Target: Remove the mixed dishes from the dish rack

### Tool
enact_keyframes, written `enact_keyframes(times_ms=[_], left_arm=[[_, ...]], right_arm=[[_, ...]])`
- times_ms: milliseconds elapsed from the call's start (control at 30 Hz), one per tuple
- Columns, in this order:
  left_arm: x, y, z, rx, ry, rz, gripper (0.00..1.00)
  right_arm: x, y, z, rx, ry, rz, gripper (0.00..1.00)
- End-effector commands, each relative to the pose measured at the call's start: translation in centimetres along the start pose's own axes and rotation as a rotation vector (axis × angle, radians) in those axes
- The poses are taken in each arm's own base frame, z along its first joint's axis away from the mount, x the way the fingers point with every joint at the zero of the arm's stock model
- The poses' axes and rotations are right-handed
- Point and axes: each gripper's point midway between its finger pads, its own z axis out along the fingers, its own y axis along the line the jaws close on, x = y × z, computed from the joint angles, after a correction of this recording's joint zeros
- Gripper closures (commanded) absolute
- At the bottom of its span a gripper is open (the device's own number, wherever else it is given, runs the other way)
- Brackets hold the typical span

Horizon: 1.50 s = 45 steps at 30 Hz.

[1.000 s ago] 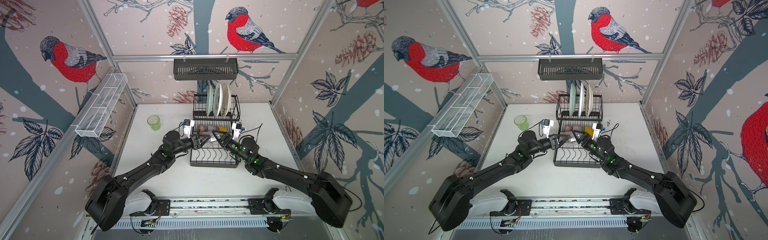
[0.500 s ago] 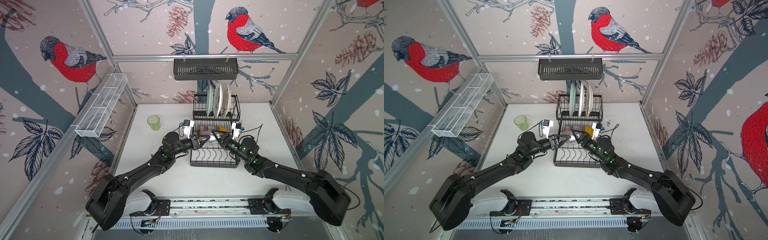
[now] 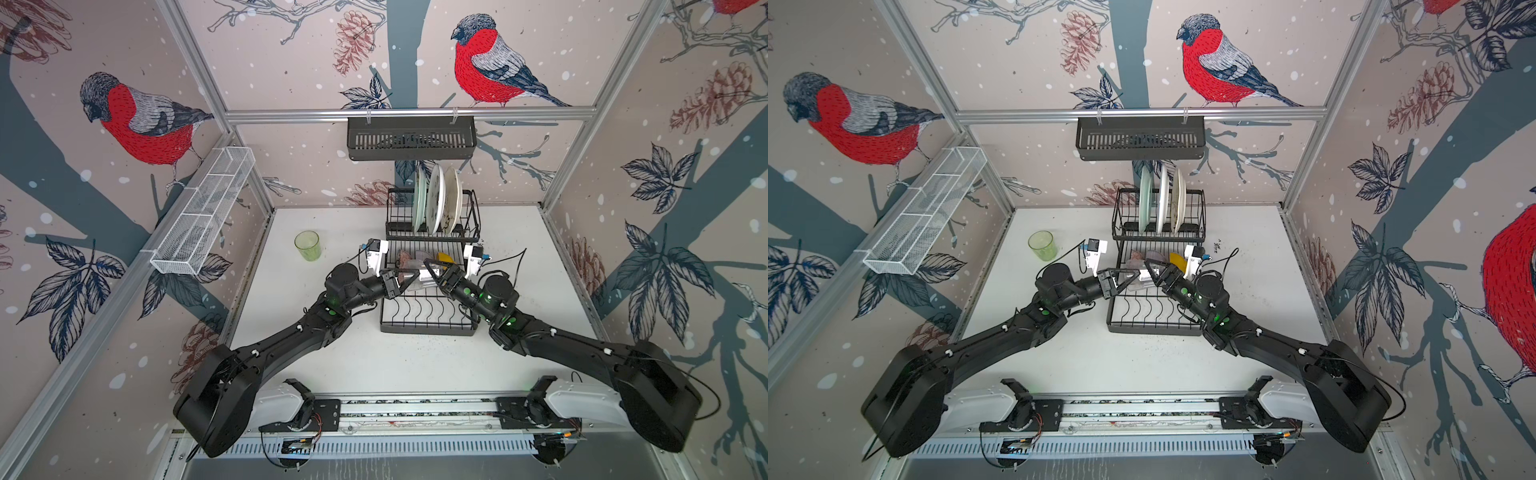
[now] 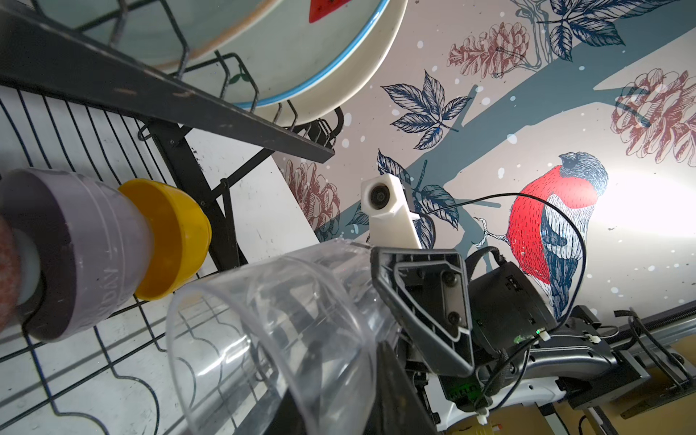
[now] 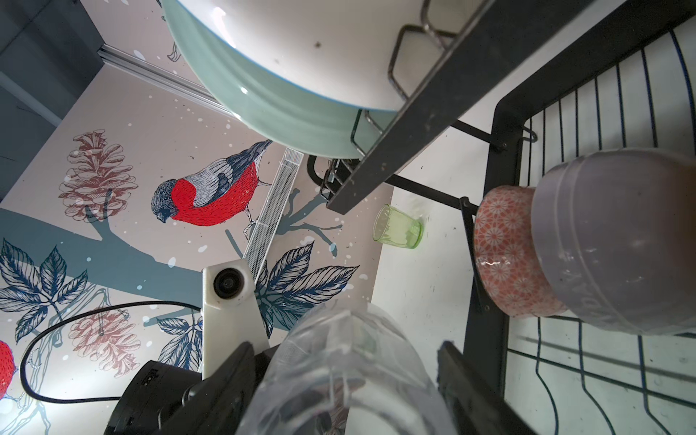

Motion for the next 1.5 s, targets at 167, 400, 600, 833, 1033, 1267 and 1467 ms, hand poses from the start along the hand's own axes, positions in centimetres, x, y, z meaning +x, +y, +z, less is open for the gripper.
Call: enact_keyframes(times_ms=[167,400,600,833,1033,1267,1467], left_arm=[[-0.5,-2.0,0.0,0.085,-0.008,0.069,0.88],[-0.4,-1.9,0.0,0.078,-0.007,0.065,0.95],[-0.4,-1.9,-0.1,0.076,-0.008,0.067,1.00],[-0.4,-1.8,-0.1,0.071,-0.006,0.068,1.00],[-0.4,-1.7,-0.2,0.064,-0.008,0.068,1.00],[-0.4,-1.5,-0.4,0.046,-0.012,0.071,1.00],[-0.4,-1.5,-0.5,0.039,-0.010,0.075,1.00]], right_arm=[[0.4,0.2,0.1,0.021,0.012,-0.057,0.37],[0.4,0.2,0.0,0.023,0.010,-0.062,0.37],[0.3,0.4,0.0,0.022,0.007,-0.065,0.35],[0.4,0.4,-0.1,0.023,0.007,-0.070,0.31],[0.2,0.4,-0.3,0.028,-0.002,-0.078,0.22],[-0.4,0.6,-1.3,0.020,-0.036,-0.089,0.14],[-0.9,0.7,-2.0,0.033,-0.056,-0.108,0.06]])
